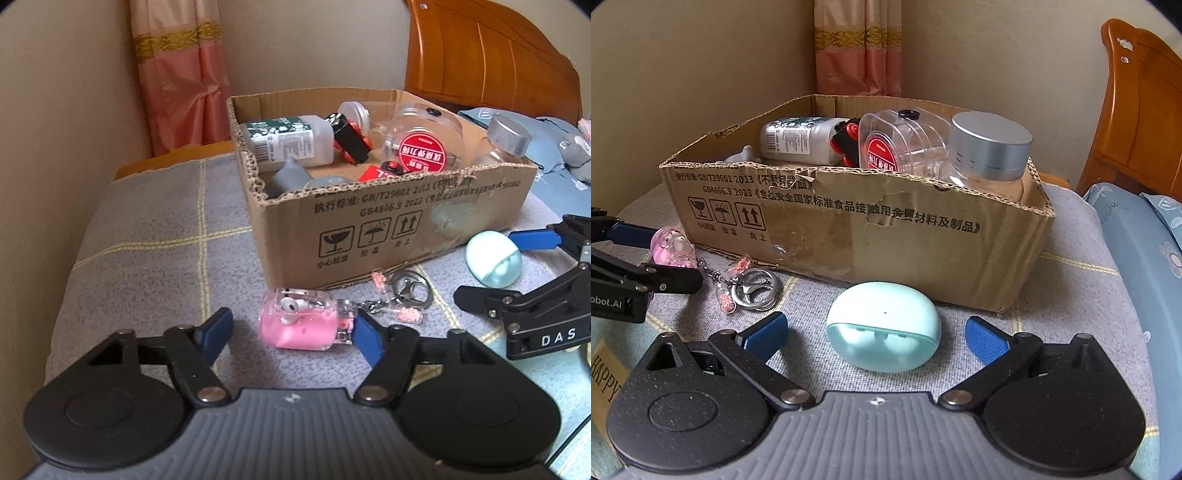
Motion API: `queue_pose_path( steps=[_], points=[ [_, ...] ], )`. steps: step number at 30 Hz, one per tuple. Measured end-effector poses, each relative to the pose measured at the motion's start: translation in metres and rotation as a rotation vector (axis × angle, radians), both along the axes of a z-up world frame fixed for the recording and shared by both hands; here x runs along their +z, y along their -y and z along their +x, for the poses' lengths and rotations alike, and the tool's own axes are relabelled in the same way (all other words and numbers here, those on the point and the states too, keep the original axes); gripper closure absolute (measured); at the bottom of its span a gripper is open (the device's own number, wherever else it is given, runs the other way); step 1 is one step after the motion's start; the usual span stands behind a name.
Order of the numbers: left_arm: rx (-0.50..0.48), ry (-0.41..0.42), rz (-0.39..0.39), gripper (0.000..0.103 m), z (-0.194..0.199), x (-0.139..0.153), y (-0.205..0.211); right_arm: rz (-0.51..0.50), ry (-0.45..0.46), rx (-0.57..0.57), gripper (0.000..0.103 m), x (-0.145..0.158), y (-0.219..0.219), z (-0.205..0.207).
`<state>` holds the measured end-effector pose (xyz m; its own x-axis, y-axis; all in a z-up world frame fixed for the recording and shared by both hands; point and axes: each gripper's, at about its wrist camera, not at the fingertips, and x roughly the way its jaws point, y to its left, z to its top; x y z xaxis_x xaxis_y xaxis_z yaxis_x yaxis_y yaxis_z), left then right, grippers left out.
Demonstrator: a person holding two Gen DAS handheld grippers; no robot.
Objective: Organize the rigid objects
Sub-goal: 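Grasp the pink keychain figure with left tool while right tool grasps the mint earbud case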
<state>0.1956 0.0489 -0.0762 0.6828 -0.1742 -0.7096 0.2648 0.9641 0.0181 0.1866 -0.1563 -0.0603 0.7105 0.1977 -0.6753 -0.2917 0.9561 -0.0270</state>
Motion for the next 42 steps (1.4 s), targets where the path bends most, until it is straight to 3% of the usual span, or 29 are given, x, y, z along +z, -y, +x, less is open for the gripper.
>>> queue_pose_path(
  steps=[2,7,17,22,28,42],
  points=[
    [-0.013,0.003,0.002,0.044,0.001,0.000,0.003,0.000,0.001,0.003,0.000,0.000,0.000,0.000],
    [-0.031,0.003,-0.005,0.051,0.003,0.001,0.006,-0.003,-0.001,0.021,0.000,0.000,-0.001,0.003],
    [-0.053,0.002,0.002,0.051,0.002,0.001,0.006,-0.013,-0.016,0.060,0.001,0.002,-0.007,0.010],
    [-0.054,0.002,0.006,0.053,0.002,0.000,0.005,-0.012,-0.018,0.078,0.020,0.006,-0.010,0.005],
    [-0.061,-0.006,0.004,0.053,0.000,0.000,0.004,-0.018,-0.019,0.086,0.036,0.009,-0.012,0.000],
    [-0.067,-0.009,0.005,0.053,0.003,0.000,0.000,-0.035,-0.024,0.089,0.035,0.009,-0.014,0.002]
  ],
)
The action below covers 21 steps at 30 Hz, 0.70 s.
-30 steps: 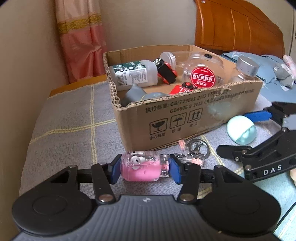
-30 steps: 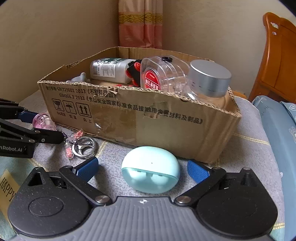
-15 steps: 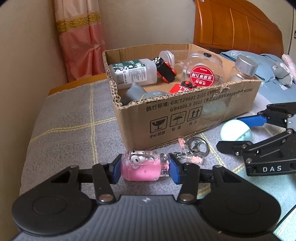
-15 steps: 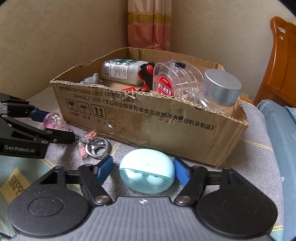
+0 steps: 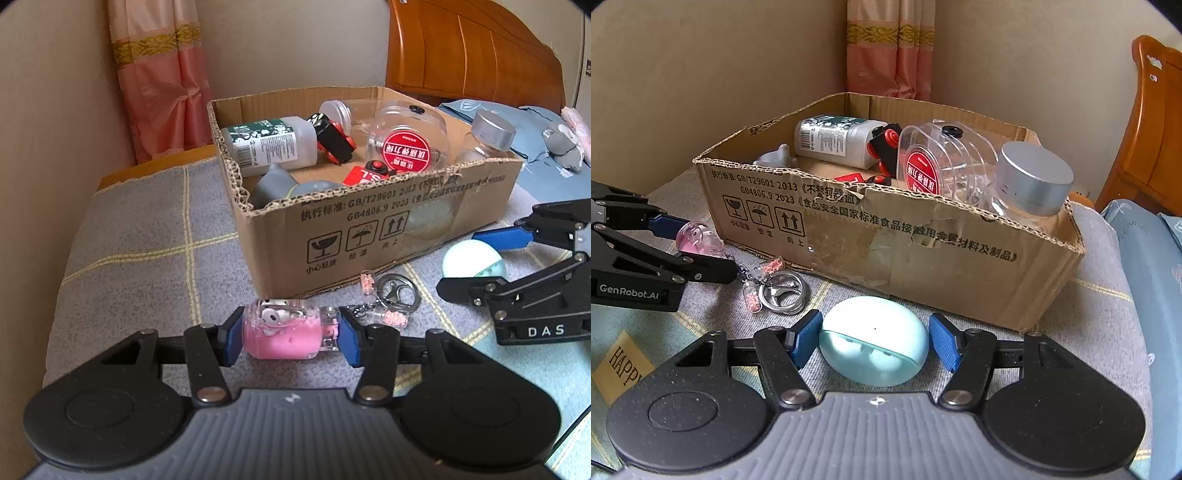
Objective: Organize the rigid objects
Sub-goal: 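Grasp the pink keychain figure with left tool while right tool grasps the mint earbud case, then carry keychain and earbud case into the box while opening both tools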
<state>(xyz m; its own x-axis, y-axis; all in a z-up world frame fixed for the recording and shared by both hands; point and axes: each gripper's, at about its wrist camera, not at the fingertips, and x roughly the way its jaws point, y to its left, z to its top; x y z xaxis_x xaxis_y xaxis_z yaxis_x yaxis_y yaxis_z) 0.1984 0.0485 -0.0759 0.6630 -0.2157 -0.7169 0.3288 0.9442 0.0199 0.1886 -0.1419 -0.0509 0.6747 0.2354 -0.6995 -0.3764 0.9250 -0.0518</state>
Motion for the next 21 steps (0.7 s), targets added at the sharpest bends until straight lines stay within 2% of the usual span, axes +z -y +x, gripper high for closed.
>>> queue_pose_path(
  steps=[11,21],
  points=[
    [-0.035,-0.024,0.040,0.053,-0.007,0.006,-0.003,-0.013,-0.021,0.027,0.037,0.003,0.005,-0.009],
    [-0.114,-0.033,0.085,0.053,-0.035,0.038,0.001,-0.030,-0.053,0.116,0.037,0.023,0.022,-0.042]
  ],
)
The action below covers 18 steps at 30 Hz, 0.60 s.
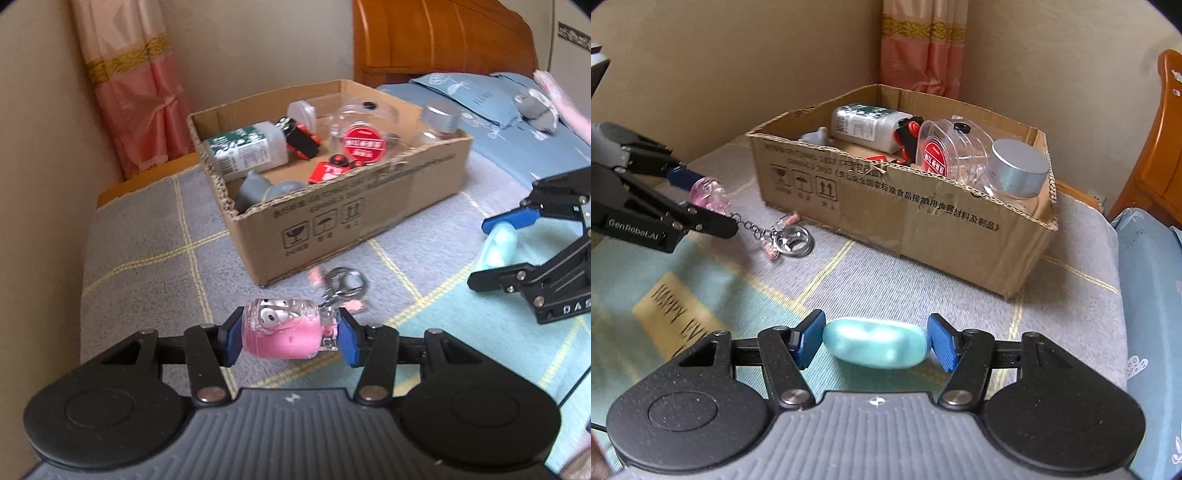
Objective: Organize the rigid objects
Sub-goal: 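Carry keychain and earbud case into the box while opening both tools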
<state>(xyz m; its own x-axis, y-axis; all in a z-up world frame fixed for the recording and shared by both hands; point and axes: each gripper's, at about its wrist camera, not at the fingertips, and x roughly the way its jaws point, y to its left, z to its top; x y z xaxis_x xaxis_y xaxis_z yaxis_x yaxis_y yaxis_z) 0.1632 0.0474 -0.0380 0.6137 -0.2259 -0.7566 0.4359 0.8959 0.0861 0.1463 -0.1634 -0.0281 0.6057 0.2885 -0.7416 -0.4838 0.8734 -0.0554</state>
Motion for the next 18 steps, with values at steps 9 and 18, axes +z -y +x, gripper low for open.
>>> queue_pose_path(
  steps=[9,18],
  points=[
    [-0.067,-0.008,0.044,0.053,-0.022,0.028,0.009,-0.010,0.012,0.057,0.037,0.026,0.012,-0.027],
    [-0.104,0.019,0.050,0.053,-0.032,0.054,0.017,0.029,0.042,0.071,0.037,0.049,0.019,-0.042]
  ],
)
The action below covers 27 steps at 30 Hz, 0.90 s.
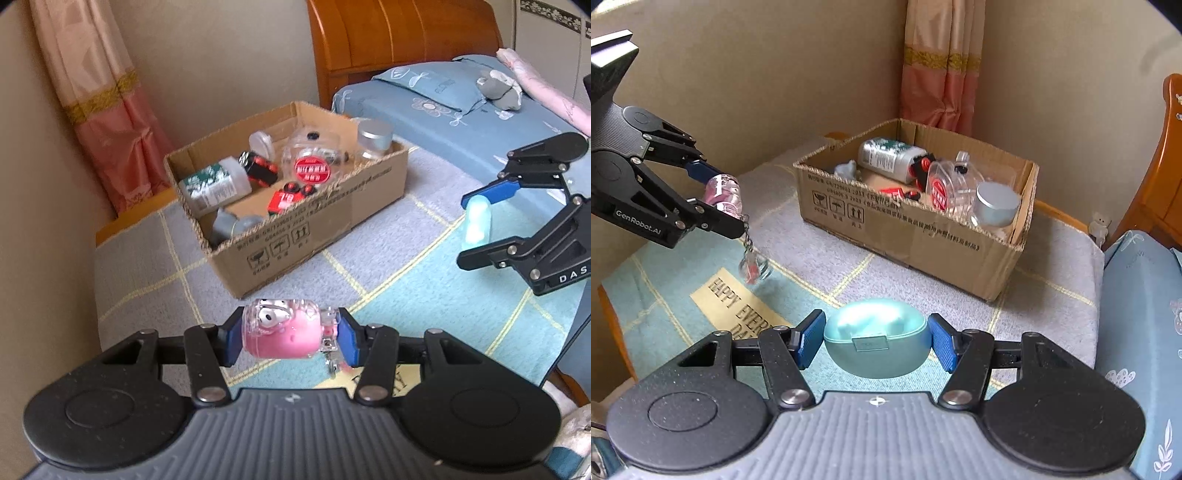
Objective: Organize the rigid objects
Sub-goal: 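Carry keychain and earbud case into the box while opening both tools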
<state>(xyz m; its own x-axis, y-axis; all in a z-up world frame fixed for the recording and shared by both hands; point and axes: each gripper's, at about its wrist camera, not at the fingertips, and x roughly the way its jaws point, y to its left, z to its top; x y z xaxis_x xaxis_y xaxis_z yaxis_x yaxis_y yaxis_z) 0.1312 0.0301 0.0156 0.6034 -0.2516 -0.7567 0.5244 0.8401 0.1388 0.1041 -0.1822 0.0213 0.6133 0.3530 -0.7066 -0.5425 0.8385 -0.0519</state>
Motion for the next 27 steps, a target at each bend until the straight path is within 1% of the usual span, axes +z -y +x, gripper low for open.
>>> queue_pose_path(
  steps=[4,9,16,20,22,24,27],
  points=[
    [-0.016,0.016,-0.003,0.053,0.003,0.012,0.007,0.022,0.028,0.004,0.037,0.015,0.000,0.001],
    [-0.025,0.055,-0.026,0.053,0.016,0.031,0.016,0.057,0.058,0.016,0.037,0.032,-0.003,0.009],
    [0.002,0.129,-0.059,0.053,0.055,0.061,0.024,0.073,0.097,0.027,0.037,0.048,-0.008,0.024],
    [0.029,0.142,-0.061,0.053,0.082,0.065,0.030,0.085,0.108,0.023,0.037,0.056,-0.009,0.036],
    [0.029,0.150,-0.049,0.053,0.095,0.065,0.032,0.084,0.113,0.021,0.037,0.059,-0.009,0.040],
    [0.042,0.149,-0.028,0.053,0.107,0.061,0.035,0.082,0.118,0.023,0.037,0.062,-0.009,0.045],
    [0.065,0.129,-0.023,0.053,0.125,0.052,0.037,0.074,0.126,0.021,0.037,0.067,-0.010,0.051]
  ],
)
